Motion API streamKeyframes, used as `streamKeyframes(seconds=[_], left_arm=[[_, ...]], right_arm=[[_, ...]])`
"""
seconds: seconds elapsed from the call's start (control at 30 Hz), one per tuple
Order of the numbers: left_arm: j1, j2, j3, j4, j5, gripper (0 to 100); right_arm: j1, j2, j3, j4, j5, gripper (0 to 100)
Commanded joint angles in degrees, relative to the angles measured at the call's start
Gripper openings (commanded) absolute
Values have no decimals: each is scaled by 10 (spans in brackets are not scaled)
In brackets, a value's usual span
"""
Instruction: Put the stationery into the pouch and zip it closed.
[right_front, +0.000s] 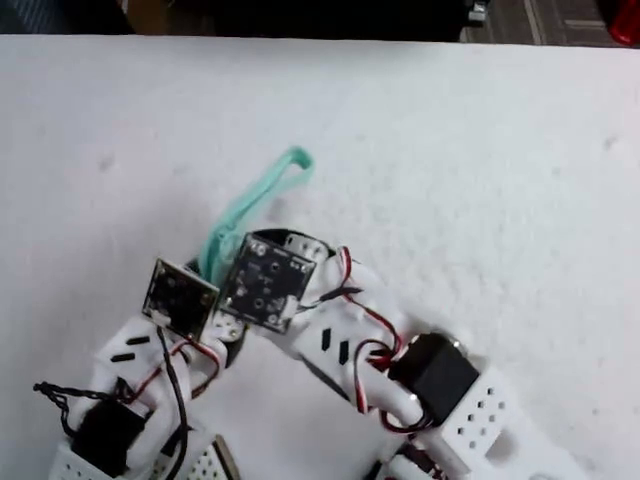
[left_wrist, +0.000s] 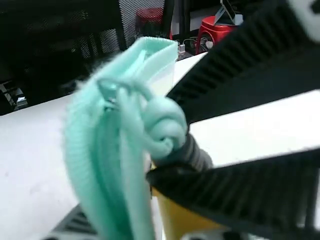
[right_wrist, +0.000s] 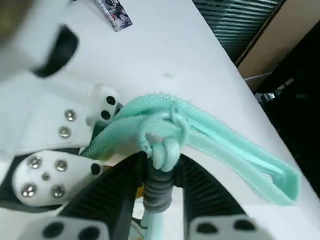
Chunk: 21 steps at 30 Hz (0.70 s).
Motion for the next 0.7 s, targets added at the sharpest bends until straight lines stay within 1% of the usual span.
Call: streamKeyframes(seconds=[0.0, 0.1, 0.2, 0.27, 0.33, 0.37, 0.47, 0.57, 0.67], left_arm=[[31, 6, -7, -38, 0, 24], [9, 6, -7, -60, 1, 35], [-19, 6, -11, -62, 6, 127], [-39, 6, -24, -56, 32, 181], [-66, 6, -42, -45, 69, 205], [-77, 6, -53, -37, 80, 212], [-91, 6, -78, -10, 79, 214], [-87, 5, -98, 15, 82, 214], [-72, 5, -106, 18, 80, 214]], right_arm=[[-6, -2, -60, 4, 32, 14], [30, 3, -117, 26, 32, 18], [77, 2, -136, 32, 32, 17], [103, -1, -137, 33, 31, 17], [117, -1, -137, 44, 23, 17], [120, 2, -137, 50, 15, 17], [122, 3, -136, 58, 11, 17], [120, 4, -135, 57, 8, 17], [121, 4, -133, 56, 8, 17]])
